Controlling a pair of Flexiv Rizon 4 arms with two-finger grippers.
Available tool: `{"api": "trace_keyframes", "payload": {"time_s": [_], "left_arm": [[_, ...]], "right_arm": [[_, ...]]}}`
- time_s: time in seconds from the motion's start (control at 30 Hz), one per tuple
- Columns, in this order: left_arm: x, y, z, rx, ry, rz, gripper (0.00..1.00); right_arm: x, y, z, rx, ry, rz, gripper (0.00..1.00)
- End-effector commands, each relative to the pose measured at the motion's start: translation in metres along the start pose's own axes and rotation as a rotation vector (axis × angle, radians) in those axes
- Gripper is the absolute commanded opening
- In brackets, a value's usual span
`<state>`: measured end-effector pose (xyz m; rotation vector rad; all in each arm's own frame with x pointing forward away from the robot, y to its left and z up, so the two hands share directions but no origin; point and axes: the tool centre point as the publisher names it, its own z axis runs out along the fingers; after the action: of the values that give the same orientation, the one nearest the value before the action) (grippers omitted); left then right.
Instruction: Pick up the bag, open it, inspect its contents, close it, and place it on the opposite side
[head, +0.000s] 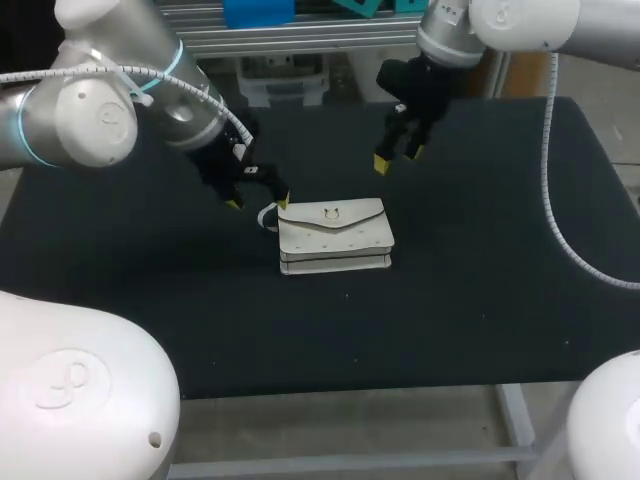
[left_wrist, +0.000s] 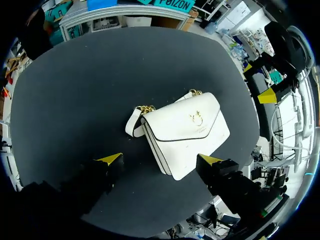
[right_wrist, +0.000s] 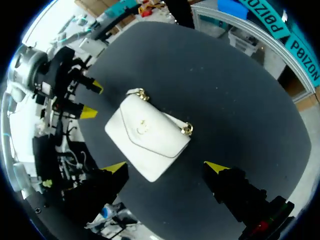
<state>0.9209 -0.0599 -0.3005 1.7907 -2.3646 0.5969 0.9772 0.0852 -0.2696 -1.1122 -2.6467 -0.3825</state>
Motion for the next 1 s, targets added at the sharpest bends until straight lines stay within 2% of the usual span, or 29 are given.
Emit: {"api": "trace_keyframes", "payload": {"time_s": [0.03,0.33,0.4,0.43,0.6,0.83,1.0], "left_arm": [[0.003,0.002,0.0,0.008,-0.027,-0.079,1.0],[0.003,0.002,0.0,0.008,-0.027,-0.079,1.0],[0.0,0.006,0.011,-0.027,0.048,-0.156,1.0],[0.0,0.009,0.016,-0.015,0.042,-0.193,1.0],[-0.002,0.019,0.028,-0.057,0.186,-0.304,1.0],[-0.003,0.009,0.041,-0.059,0.326,-0.387,1.0],[-0.001,0.004,0.046,-0.054,0.389,-0.399,1.0]], "right_arm": [[-0.004,-0.01,0.0,-0.038,0.044,-0.002,1.0],[-0.004,-0.01,0.0,-0.038,0.044,-0.002,1.0],[0.0,-0.01,0.006,-0.082,0.124,0.048,1.0],[0.0,-0.012,0.01,-0.086,0.151,0.08,1.0],[0.001,-0.02,0.023,-0.137,0.325,0.205,1.0],[-0.011,-0.02,0.039,-0.184,0.518,0.346,1.0],[-0.01,-0.018,0.048,-0.211,0.539,0.411,1.0]]}}
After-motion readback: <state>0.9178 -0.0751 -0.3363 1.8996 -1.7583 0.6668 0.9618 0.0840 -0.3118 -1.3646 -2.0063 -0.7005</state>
